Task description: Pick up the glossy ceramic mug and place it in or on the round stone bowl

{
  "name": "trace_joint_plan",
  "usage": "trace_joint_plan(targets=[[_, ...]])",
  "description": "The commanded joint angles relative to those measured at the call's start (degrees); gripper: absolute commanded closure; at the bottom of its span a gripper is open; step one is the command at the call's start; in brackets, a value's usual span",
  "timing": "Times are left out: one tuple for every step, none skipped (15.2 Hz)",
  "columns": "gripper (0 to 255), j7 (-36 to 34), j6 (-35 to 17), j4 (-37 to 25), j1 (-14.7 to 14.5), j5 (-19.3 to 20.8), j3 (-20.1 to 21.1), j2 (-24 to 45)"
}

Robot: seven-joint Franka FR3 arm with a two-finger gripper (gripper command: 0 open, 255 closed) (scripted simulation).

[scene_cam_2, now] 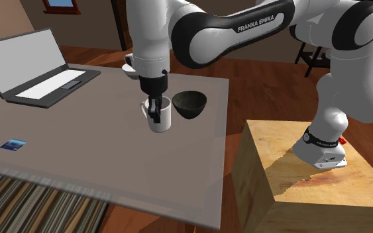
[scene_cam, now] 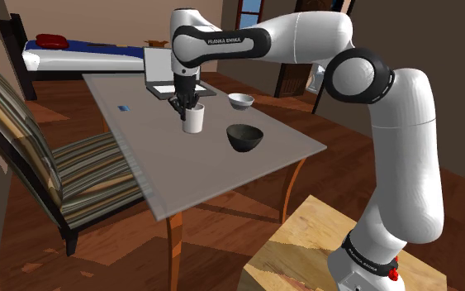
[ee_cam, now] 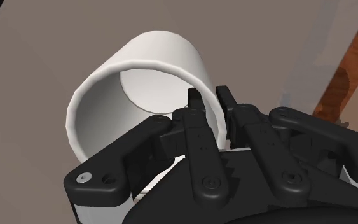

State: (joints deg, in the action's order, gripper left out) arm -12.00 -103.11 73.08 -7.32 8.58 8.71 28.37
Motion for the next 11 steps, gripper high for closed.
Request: trace_joint_plan(targets=[[255, 0.2, 1.4, -1.4, -0.1, 0.0, 0.0, -0.1], [255, 0.2, 2.3, -2.3, -0.1, -0.1, 0.0, 0.0], [255, 0.3, 3.1, -3.1, -0.2, -0.1, 0.0, 0.1], [255, 0.4, 3.9, -4.1, -0.2, -0.1, 0.0, 0.2], [255, 0.4, 4.7, -5.0, -0.3, -0.1, 0.0, 0.3], [255, 0.5, 5.6, -6.1, -0.3, -0.1, 0.0, 0.4], [255, 0.6, 6.5, -7.1, -0.4, -0.1, 0.0, 0.6], [255, 0.6, 6.9, -7.6, -0.4, 0.0, 0.0, 0.7], [255, 1.5, 5.9, -4.8, 0.6, -0.4, -0.1, -1.2], [255, 2.5, 5.0, -2.3, 1.6, -0.7, -0.3, -2.9], [255, 3.5, 4.2, 0.0, 2.6, -1.0, -0.5, -4.6]])
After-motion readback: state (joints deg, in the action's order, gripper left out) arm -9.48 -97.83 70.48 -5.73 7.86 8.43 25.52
